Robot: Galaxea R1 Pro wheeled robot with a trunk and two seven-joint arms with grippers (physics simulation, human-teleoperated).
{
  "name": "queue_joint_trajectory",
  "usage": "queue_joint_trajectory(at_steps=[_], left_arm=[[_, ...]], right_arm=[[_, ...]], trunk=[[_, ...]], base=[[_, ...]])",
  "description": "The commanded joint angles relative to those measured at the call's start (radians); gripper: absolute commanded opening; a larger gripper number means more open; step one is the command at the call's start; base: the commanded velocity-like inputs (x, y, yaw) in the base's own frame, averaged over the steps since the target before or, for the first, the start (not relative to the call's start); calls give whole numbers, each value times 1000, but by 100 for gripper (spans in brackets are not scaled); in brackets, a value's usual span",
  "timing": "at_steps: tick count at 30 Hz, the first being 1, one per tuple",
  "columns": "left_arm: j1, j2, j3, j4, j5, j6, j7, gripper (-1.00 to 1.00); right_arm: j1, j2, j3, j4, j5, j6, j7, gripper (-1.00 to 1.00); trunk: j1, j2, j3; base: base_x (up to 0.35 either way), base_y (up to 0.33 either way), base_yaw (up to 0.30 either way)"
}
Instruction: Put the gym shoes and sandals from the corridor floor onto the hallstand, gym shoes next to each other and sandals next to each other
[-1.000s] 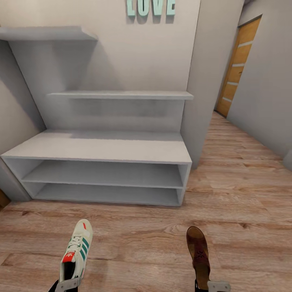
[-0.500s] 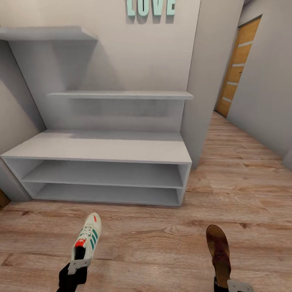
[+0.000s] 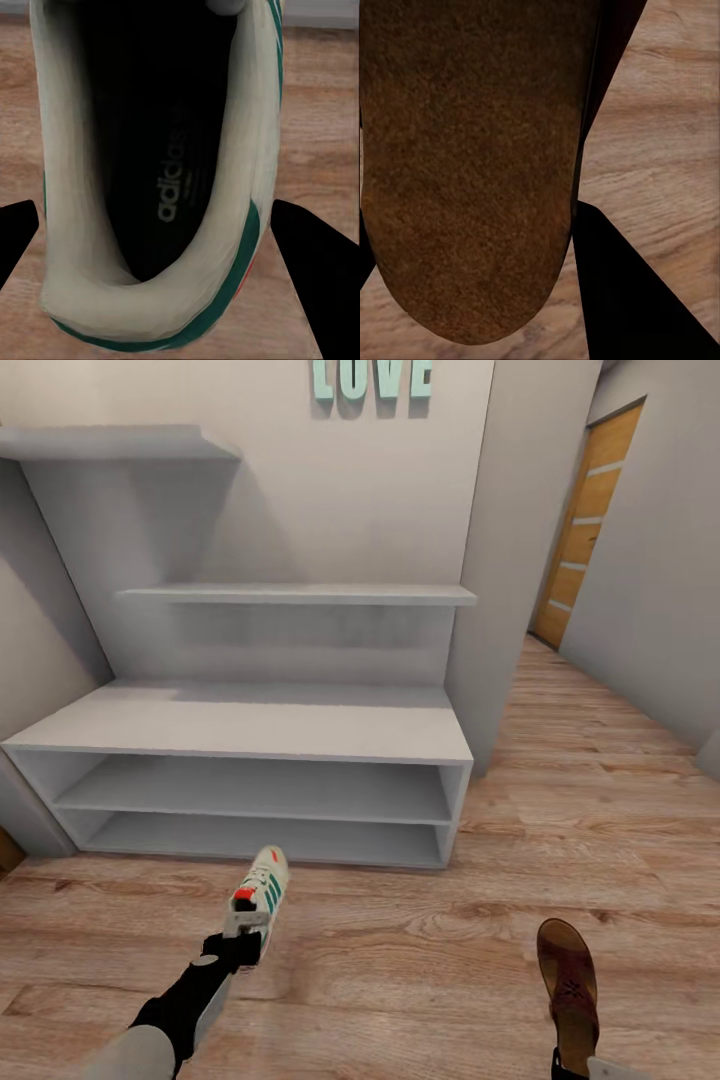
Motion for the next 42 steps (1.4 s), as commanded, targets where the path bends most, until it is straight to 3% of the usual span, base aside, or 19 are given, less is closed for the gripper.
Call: queue_joint_trajectory(at_steps=[1, 9, 11, 13, 17, 42], left_arm=[[-24, -6, 3, -2, -3, 32, -3, -100], [-114, -22, 3, -2, -3, 120, -9, -100], [-116, -23, 2, -6, -3, 122, -8, -100], [-111, -22, -38, -39, -12, 123, -2, -100], [-106, -22, -51, -58, -15, 120, 2, -100], [-101, -22, -53, -77, -15, 110, 6, -100]], right_arm=[[-1, 0, -5, 2, 9, -3, -4, -100], [-1, -6, -6, 3, 12, -3, -4, -100], [-1, -6, -6, 3, 12, -3, -4, -100], [-1, -2, -6, 2, 10, -2, -4, -100], [-1, 1, -6, 2, 10, -1, -5, -100], [-1, 2, -7, 1, 7, -1, -7, -100]], trunk=[[0, 0, -1], [0, 0, -1], [0, 0, -1], [0, 0, -1], [0, 0, -1], [0, 0, -1]], base=[[0, 0, 0], [0, 0, 0], [0, 0, 0], [0, 0, 0], [37, -52, 0], [184, -224, 0]])
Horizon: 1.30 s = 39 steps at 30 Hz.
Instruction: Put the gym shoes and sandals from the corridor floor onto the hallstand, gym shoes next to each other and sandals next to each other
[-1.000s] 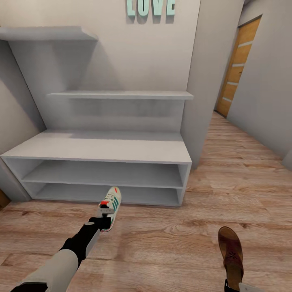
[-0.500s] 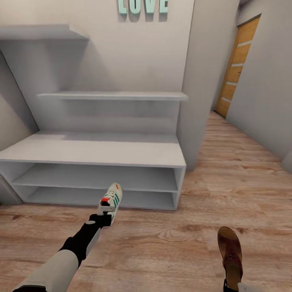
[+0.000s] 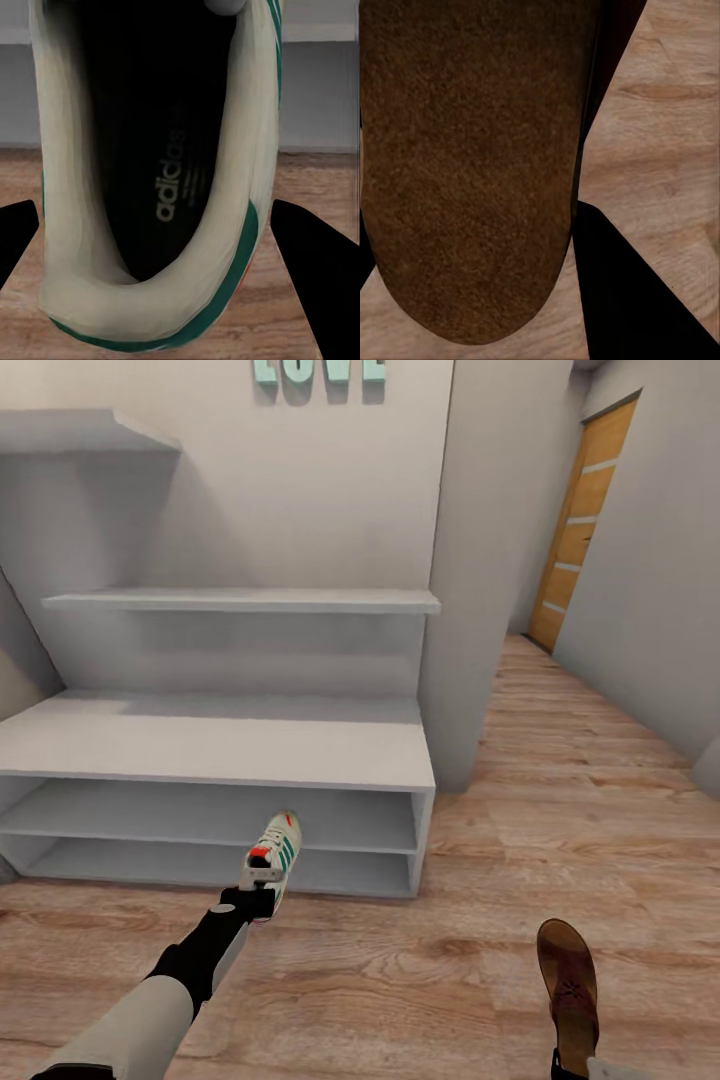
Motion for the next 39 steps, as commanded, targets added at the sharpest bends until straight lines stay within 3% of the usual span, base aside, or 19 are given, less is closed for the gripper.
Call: queue_joint_trajectory(at_steps=[1, 29, 39], left_arm=[[0, -1, -3, -2, -3, 6, 5, -100], [-2, -1, -2, -2, -2, 6, 5, -100], [-1, -1, -1, -2, -2, 6, 4, -100]], right_arm=[[-1, 1, -4, 1, 7, -3, -4, -100], [-1, 2, -4, 2, 7, -3, -4, -100], [-1, 1, -3, 2, 7, -3, -4, -100]], trunk=[[0, 0, -1], [0, 0, -1], [0, 0, -1]], base=[[237, -229, 0], [239, -223, 0], [90, -50, 0]])
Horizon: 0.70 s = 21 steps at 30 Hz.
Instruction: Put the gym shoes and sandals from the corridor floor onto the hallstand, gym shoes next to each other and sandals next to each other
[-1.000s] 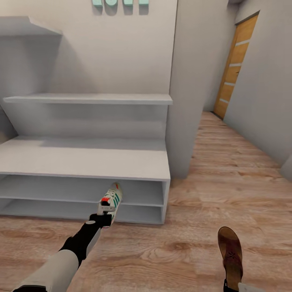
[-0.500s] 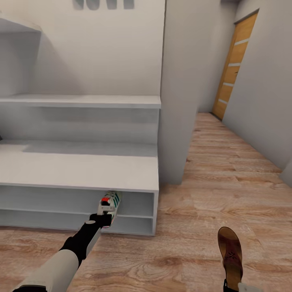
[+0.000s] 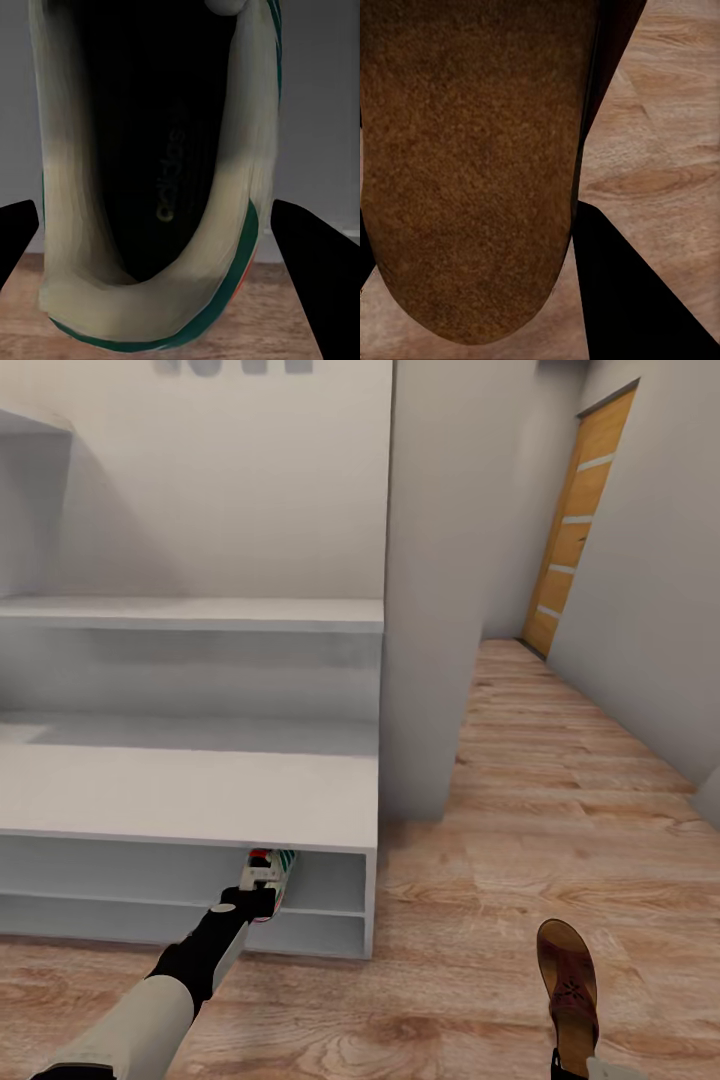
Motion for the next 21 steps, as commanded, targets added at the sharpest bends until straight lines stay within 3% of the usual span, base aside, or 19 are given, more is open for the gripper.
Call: queue_joint_trajectory(at_steps=[1, 8, 21], left_arm=[[0, 0, -3, -2, -3, 6, 5, -100], [-1, 0, -2, -2, -3, 6, 6, -100], [1, 0, -4, -2, -3, 5, 2, -100]], right_arm=[[-1, 0, -4, 1, 7, -3, -4, -100], [-1, 0, -4, 1, 7, -3, -4, -100], [-1, 1, -4, 1, 7, -3, -4, -100]], trunk=[[0, 0, -1], [0, 0, -1], [0, 0, -1]], base=[[191, -3, 0], [194, -1, 0], [11, 0, 0]])
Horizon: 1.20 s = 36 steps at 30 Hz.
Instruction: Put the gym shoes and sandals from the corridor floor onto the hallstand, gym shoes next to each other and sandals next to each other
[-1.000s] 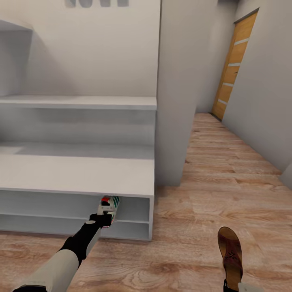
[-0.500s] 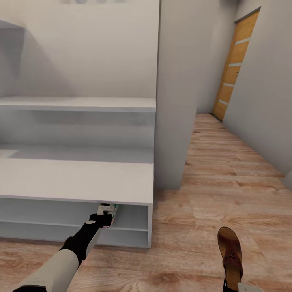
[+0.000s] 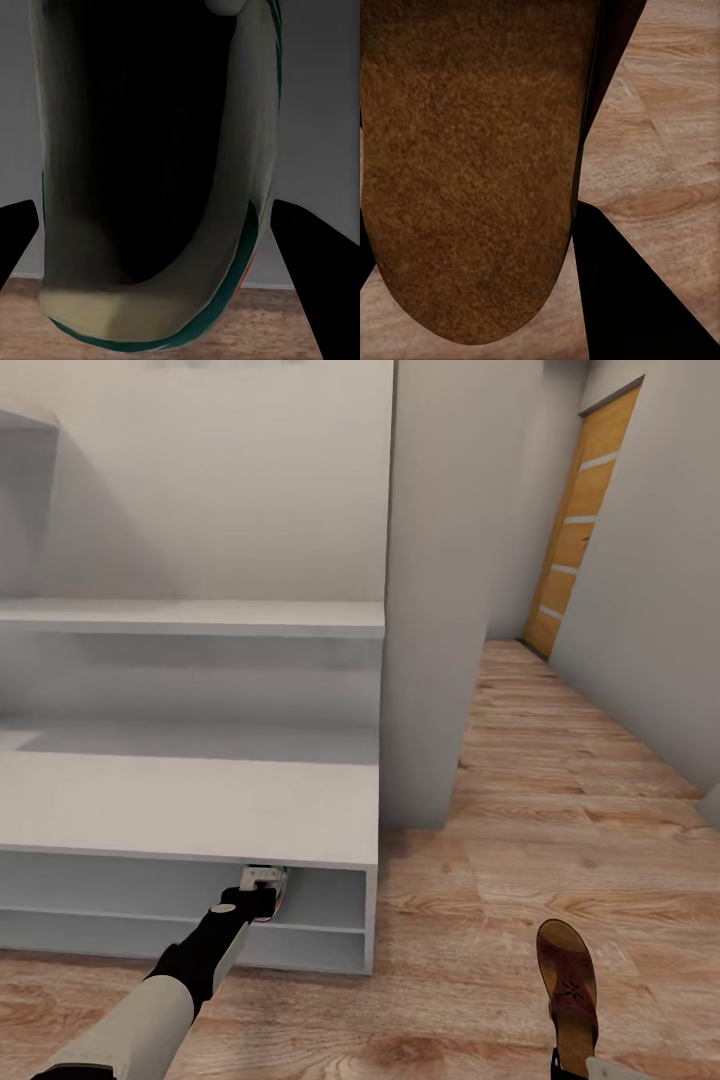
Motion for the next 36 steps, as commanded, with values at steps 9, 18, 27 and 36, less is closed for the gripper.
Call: queue_joint_trajectory(at_steps=[9, 18, 27, 36], left_arm=[[0, 1, -2, -2, -3, 6, 6, -100], [-1, 1, -2, -2, -3, 6, 7, -100], [0, 1, -2, -2, -3, 5, 6, -100], [0, 1, -1, -2, -3, 6, 6, -100]], right_arm=[[-1, 0, -4, 1, 7, -3, -4, -100], [-1, 0, -4, 1, 7, -3, -4, -100], [-1, 0, -4, 1, 7, -3, -4, -100], [-1, 0, -4, 1, 7, -3, -4, -100]], trunk=[[15, -28, -13], [15, -28, -13], [15, -28, -13], [15, -28, -13]], base=[[0, 0, 0], [83, 0, 0], [86, 0, 0], [5, 0, 0]])
